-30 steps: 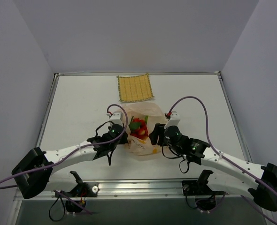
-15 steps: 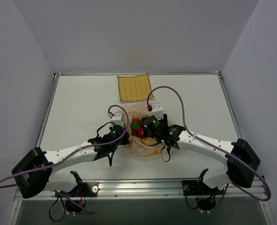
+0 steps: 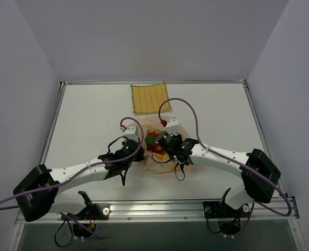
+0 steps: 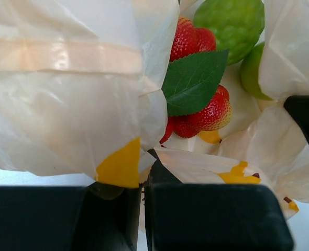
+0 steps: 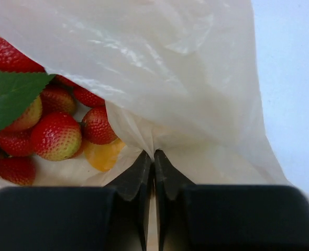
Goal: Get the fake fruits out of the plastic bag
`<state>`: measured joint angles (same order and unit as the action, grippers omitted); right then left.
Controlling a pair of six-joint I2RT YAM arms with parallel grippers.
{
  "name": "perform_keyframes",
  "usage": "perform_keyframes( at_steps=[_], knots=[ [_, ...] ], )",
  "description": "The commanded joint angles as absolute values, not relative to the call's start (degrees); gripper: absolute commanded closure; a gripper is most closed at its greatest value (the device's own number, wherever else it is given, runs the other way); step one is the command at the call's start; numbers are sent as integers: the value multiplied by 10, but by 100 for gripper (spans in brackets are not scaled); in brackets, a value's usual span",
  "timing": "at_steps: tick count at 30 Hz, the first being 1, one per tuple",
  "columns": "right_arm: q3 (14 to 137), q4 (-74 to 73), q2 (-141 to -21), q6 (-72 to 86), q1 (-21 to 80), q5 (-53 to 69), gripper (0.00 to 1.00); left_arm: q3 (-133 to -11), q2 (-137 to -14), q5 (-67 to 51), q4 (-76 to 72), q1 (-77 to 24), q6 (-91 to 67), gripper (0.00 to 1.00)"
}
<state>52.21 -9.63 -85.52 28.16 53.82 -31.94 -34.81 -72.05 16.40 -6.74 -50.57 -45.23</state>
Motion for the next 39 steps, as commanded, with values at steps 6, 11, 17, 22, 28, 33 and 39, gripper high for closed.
perform_keyframes(
  at_steps=[6, 11, 17, 22, 28, 33, 39],
  knots=[
    [486, -122, -817, 323, 494, -369, 100, -349, -719, 173, -86, -511, -459, 98],
    [445, -120, -790, 347, 421, -357, 100, -342, -714, 177, -84, -512, -461, 98],
    [442, -92, -808, 338, 348, -316, 100, -334, -708, 178, -81, -514, -462, 98],
    [428, -10, -878, 315, 290, -221, 100, -328, -702, 177, -78, -517, -462, 98],
    [417, 50, -926, 299, 290, -173, 99, -321, -717, 167, -90, -521, -461, 98],
    [398, 62, -878, 291, 294, -160, 86, -323, -717, 160, -104, -524, -464, 98],
    [381, -1, -696, 272, 315, -133, 32, -326, -686, 164, -92, -530, -462, 98]
  ],
)
